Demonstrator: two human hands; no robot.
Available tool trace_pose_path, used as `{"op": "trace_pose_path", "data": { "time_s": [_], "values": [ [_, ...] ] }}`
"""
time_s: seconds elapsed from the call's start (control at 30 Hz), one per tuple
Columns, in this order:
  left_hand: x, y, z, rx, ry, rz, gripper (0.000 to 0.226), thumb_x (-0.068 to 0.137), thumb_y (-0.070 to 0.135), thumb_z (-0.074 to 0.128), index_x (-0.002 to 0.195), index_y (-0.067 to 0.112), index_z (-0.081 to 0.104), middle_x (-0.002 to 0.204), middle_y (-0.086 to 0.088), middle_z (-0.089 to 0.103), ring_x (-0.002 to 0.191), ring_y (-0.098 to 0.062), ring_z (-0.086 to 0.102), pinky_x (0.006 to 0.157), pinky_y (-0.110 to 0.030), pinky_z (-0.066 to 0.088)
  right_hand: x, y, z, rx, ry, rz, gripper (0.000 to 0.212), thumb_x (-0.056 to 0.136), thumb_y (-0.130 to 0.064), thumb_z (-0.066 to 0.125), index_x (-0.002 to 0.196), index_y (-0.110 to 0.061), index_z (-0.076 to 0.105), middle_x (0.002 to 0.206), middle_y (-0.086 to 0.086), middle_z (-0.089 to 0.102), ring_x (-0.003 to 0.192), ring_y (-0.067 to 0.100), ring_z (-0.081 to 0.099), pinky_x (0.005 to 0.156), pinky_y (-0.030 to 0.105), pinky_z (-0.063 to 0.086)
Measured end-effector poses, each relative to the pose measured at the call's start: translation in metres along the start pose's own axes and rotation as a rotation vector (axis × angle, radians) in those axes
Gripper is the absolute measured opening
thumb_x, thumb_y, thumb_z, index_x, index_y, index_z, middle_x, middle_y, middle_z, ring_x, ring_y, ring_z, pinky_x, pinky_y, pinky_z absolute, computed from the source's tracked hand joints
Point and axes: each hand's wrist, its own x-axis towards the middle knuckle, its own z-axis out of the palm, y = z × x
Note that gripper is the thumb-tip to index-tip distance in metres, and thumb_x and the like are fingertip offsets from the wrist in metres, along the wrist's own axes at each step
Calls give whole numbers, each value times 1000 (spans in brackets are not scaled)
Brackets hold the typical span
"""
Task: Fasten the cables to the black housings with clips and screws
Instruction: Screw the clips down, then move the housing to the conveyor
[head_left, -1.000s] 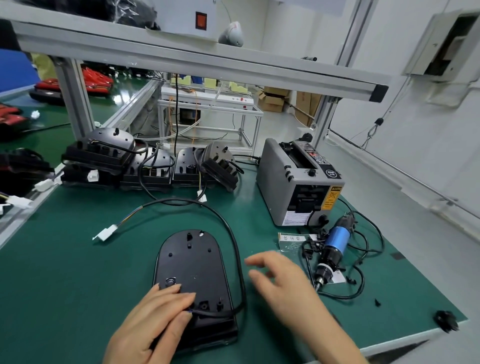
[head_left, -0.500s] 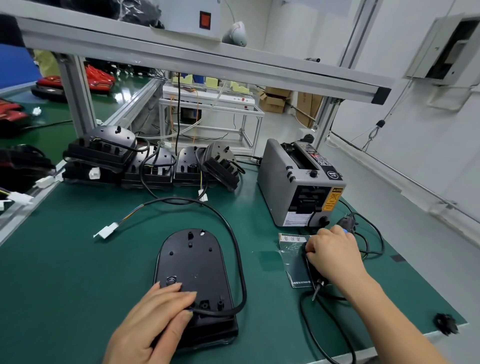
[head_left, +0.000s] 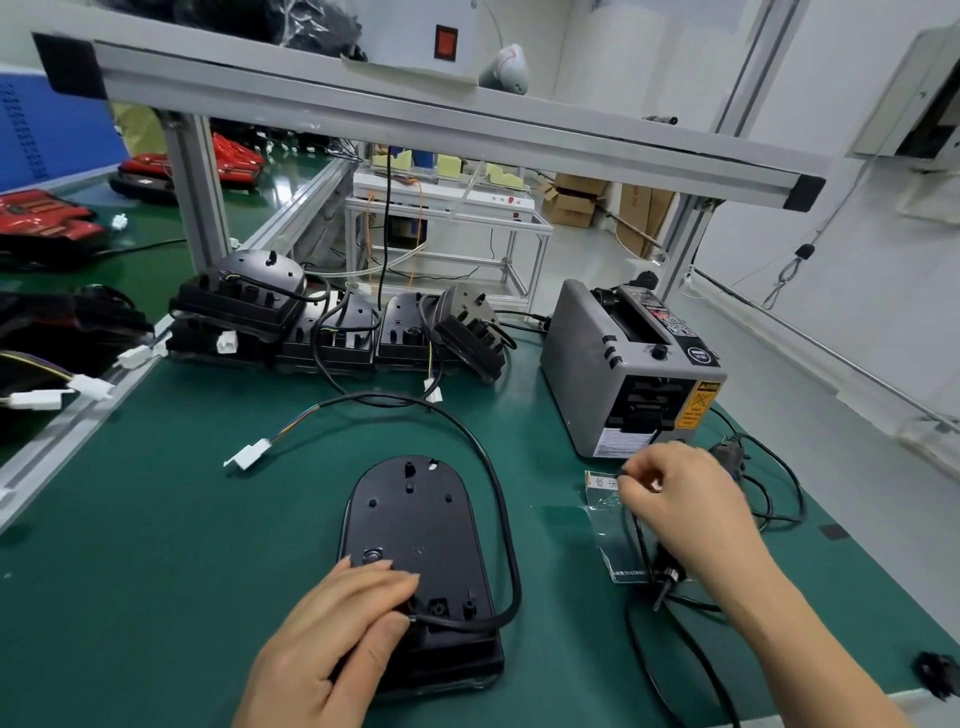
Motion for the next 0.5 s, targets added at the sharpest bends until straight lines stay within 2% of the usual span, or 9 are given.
{"op": "trace_pose_path", "data": {
  "time_s": [0.07,0.13,0.23,0.3,0.4,0.43,0.5],
  "values": [
    [4,0,-1,9,38,-67,18,83,37,59,93,37,73,103,22,66,103,2,59,93,-6,38,-17,-33,-2,399,-114,5,21,79,-16,68,65,-29,60,70,-13,60,68,0,54,64,16,40],
    [12,5,0,49,46,-93,15,79,29,64,89,37,72,99,23,64,99,2,58,86,-3,36,-33,-64,4,632,-231,-16,23,78,-9,72,65,-26,62,67,-11,61,62,-5,52,62,8,38],
    [29,20,2,86,-16,-71,21,76,45,59,90,36,71,98,23,62,98,1,53,85,-7,36,-46,-97,19,795,-302,-32,21,78,-9,73,67,-26,65,74,-9,62,72,1,52,74,18,41],
    [36,26,7,99,-32,-89,25,71,47,61,92,36,68,99,23,61,98,3,52,82,-9,37,-50,-109,26,886,-306,-4,19,78,-9,72,67,-24,67,77,-8,64,78,7,54,79,25,43],
    [42,30,11,153,10,-121,26,68,27,80,89,30,66,86,25,60,92,4,52,79,-9,37,-55,-116,30,1035,-324,64,8,75,-18,74,68,-21,70,73,-8,66,74,5,58,75,23,45],
    [43,30,12,175,21,-106,25,69,22,81,88,28,66,84,25,60,88,2,52,77,-10,37,-57,-118,31,1067,-338,75,3,72,-23,73,71,-21,71,72,-6,67,74,7,59,75,24,47],
    [44,32,11,210,20,-46,18,72,21,75,86,25,65,80,23,60,81,0,52,71,-14,39,-60,-117,32,1096,-350,79,11,68,-28,68,74,-19,71,72,-3,69,76,11,61,80,31,49]
  ]
}}
